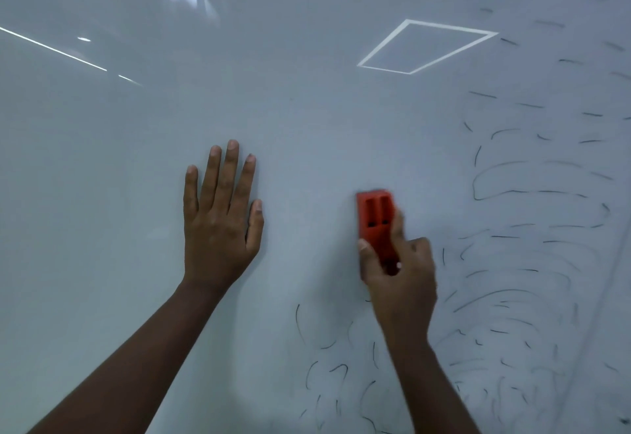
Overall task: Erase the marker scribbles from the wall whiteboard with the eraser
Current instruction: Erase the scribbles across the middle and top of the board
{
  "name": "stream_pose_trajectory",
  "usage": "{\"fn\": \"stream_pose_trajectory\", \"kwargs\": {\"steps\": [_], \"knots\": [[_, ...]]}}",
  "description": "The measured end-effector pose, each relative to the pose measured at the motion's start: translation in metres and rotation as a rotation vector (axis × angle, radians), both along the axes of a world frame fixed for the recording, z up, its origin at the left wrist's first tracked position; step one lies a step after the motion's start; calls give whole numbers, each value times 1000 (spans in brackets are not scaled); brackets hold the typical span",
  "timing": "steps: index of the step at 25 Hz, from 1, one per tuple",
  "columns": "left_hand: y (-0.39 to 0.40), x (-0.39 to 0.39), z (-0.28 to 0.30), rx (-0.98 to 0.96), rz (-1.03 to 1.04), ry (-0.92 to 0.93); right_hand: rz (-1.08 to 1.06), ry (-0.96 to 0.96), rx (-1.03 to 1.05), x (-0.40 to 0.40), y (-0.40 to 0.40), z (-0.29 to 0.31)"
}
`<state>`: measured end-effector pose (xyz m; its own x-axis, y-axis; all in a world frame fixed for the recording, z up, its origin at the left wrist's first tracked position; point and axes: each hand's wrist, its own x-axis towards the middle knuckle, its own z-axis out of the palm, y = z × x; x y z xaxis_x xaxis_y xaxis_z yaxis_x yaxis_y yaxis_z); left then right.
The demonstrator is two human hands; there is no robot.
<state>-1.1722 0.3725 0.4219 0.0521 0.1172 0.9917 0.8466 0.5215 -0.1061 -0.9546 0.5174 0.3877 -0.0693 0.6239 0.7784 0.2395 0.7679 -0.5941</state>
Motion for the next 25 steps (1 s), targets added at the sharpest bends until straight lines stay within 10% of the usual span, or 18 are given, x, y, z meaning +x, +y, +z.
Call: {"fn": "stream_pose_trajectory", "kwargs": {"steps": [3,12,20,25], "knots": [[0,2,-10,3,0,-14,19,109,-66,1,7,10],[0,-1,-29,-13,22,-2,6,-424,461,-24,-43,-43],[-1,-3,-43,-13,15,-12,3,162,-264,31,37,-32],[1,0,-53,-20,25,-27,53,270,-377,27,35,-52]]}}
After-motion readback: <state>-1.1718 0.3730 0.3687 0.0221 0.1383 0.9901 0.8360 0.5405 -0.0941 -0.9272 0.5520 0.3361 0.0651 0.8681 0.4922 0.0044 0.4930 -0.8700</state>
